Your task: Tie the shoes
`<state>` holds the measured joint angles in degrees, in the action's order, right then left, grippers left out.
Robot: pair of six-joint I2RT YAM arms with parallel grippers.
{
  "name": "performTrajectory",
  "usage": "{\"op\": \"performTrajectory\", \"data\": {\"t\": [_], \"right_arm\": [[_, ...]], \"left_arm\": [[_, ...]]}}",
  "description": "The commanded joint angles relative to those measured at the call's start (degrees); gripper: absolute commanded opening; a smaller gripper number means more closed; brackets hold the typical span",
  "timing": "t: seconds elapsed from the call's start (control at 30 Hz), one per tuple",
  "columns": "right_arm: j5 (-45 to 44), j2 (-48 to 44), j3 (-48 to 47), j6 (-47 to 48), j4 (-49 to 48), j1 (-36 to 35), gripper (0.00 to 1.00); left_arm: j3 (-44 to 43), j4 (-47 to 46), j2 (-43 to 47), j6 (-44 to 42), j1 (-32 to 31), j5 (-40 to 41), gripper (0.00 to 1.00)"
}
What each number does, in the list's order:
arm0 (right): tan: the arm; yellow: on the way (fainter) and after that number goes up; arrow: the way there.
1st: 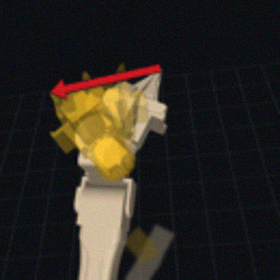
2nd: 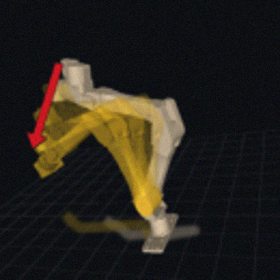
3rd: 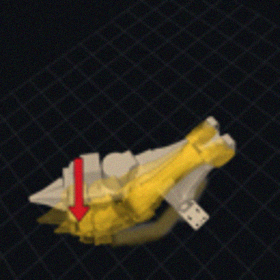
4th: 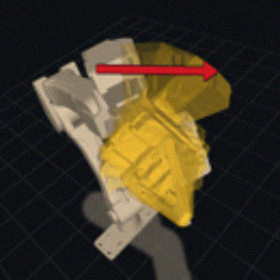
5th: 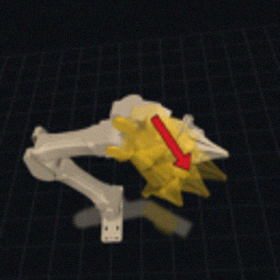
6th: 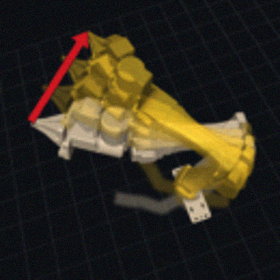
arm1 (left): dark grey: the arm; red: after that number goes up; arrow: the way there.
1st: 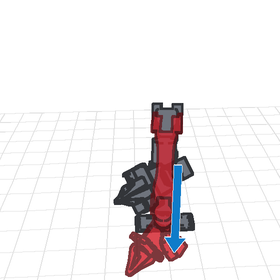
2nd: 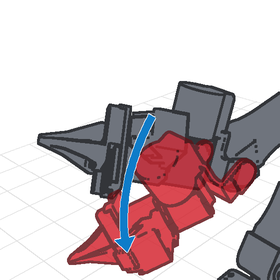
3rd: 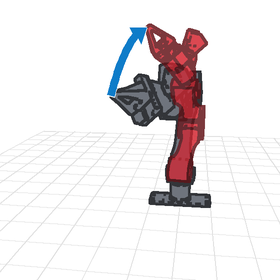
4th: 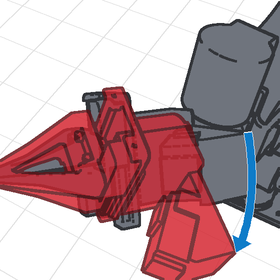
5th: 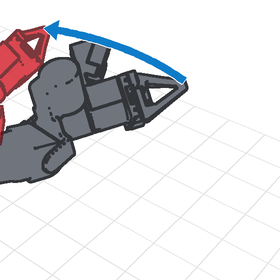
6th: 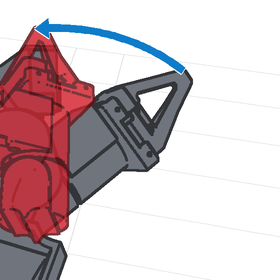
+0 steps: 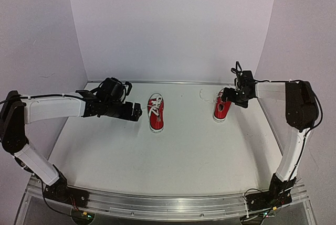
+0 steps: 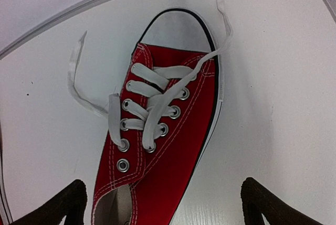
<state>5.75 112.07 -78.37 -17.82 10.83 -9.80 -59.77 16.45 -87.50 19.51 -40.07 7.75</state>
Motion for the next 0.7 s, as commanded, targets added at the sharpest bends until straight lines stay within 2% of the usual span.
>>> {"op": "performTrajectory", "data": {"t": [0.0,0.3,0.67], "right_arm": [[1.65,3.34,-2.87,-0.21,0.92,0.08,0.95],[6.82,6.36,-0.86,-0.99,0.06,0.06,0.79],[9.21,1.74,3.03,-0.5,-0.39,0.1,0.28]], "left_arm": [[0.04,-2.59,2.12,0.55,-0.02,1.62,1.0],[0.42,-3.0,2.65,0.69,-0.02,1.87,1.0],[-0.17,-2.83,2.67,0.88,-0.01,1.74,0.99]]}}
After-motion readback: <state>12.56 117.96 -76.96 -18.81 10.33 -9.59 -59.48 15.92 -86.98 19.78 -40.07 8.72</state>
